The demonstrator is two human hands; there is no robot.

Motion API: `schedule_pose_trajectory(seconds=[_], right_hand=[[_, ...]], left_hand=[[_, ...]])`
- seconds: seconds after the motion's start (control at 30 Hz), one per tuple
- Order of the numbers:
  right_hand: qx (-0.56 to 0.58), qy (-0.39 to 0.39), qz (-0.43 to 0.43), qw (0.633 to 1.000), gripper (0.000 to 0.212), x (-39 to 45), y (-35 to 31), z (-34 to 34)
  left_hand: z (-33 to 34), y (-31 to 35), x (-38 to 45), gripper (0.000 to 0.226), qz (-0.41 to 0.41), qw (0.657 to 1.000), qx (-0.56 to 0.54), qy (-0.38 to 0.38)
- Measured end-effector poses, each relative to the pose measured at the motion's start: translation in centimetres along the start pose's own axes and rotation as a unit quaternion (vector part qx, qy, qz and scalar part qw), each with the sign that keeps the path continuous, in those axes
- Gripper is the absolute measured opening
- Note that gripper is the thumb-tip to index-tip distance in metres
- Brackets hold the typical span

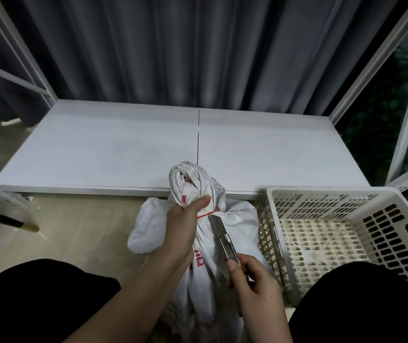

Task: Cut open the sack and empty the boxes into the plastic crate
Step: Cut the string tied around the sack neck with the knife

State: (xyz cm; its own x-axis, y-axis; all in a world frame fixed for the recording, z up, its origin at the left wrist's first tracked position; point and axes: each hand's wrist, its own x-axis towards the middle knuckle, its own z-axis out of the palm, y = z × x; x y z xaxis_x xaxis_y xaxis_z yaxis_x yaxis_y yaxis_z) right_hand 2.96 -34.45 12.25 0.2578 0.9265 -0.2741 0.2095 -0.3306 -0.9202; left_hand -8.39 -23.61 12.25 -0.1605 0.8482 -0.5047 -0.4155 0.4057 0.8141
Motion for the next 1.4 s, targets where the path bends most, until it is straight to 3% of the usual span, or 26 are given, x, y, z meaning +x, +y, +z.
schedule_pose_trajectory(seconds=[0.4, 0.53, 0.8, 0.97, 1.1, 1.4], right_hand=[[-0.003, -0.015, 0.010, 1.000, 0.013, 0.3, 0.3, 0.5], [0.073, -0.053, 0.043, 0.995, 0.028, 0.3, 0.3, 1.0], [0.261, -0.129, 0.133, 0.947, 0.025, 0.5, -0.2, 1.6], [0.275, -0.136, 0.113, 0.945, 0.029, 1.0, -0.2, 2.3], [0.288, -0.138, 0.105, 0.942, 0.033, 1.1, 0.0, 2.6], [0.409, -0.162, 0.145, 0.886, 0.034, 1.2, 0.8, 2.7]], left_hand=[[0.4, 0.1, -0.5, 0.021, 0.000, 1.000, -0.015, -0.012], [0.5, 0.0, -0.9, 0.016, 0.009, 1.000, -0.006, -0.019], [0.5, -0.3, -1.1, 0.018, 0.030, 0.999, 0.031, -0.008], [0.4, -0.5, -1.3, 0.033, 0.061, 0.997, 0.055, -0.013], [0.5, -0.5, -1.4, 0.021, 0.106, 0.990, 0.090, -0.004], [0.3, -0.8, -1.4, 0.028, 0.083, 0.991, 0.097, -0.029]])
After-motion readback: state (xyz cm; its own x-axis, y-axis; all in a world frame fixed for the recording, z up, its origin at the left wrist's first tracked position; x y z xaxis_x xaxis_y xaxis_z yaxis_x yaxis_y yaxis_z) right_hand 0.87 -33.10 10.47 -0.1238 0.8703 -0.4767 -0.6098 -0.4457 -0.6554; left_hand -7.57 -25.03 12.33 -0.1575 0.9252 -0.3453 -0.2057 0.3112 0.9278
